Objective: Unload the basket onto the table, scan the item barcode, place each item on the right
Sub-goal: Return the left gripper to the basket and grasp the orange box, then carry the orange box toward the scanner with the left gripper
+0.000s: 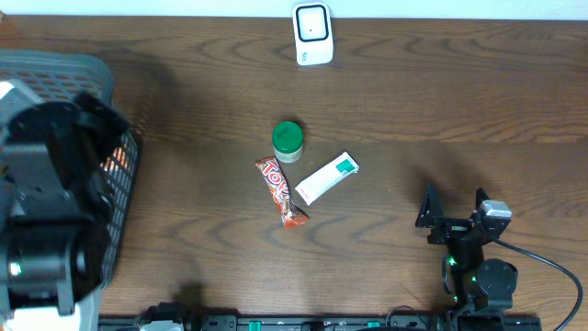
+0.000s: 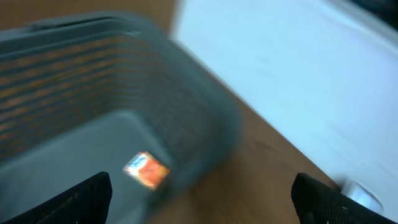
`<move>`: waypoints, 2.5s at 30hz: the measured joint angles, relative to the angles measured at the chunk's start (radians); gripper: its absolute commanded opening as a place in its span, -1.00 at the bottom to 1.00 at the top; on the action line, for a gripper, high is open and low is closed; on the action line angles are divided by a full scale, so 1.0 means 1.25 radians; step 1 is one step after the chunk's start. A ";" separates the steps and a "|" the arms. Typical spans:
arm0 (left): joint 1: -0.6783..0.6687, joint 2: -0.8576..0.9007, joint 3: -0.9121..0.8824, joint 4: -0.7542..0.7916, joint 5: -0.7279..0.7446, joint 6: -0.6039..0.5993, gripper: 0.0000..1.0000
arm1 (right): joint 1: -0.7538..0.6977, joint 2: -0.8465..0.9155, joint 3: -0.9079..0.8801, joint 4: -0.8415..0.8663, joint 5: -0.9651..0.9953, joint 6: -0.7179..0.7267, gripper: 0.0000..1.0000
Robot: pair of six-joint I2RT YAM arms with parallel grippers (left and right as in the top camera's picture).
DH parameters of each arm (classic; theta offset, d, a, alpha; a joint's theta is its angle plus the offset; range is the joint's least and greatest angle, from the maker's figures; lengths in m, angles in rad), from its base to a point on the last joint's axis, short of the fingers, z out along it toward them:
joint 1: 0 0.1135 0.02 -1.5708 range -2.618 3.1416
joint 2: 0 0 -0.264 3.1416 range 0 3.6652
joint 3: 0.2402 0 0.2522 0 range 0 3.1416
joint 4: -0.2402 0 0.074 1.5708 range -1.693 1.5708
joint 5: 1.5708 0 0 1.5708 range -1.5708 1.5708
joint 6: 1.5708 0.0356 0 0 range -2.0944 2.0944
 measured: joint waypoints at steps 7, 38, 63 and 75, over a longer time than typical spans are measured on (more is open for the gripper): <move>0.233 0.151 -0.001 -0.015 0.043 -0.122 0.85 | 0.000 0.000 0.000 0.000 0.000 0.000 0.98; 0.364 0.774 -0.002 0.063 0.347 -0.454 0.85 | 0.000 0.000 0.000 0.000 0.000 0.000 0.99; 0.441 0.788 0.035 -0.026 0.420 -0.350 -0.37 | 0.000 0.000 0.000 0.000 0.000 0.000 0.99; 0.605 0.270 0.120 -0.087 0.699 -0.156 -0.37 | 0.000 0.000 0.000 0.000 0.000 0.000 0.99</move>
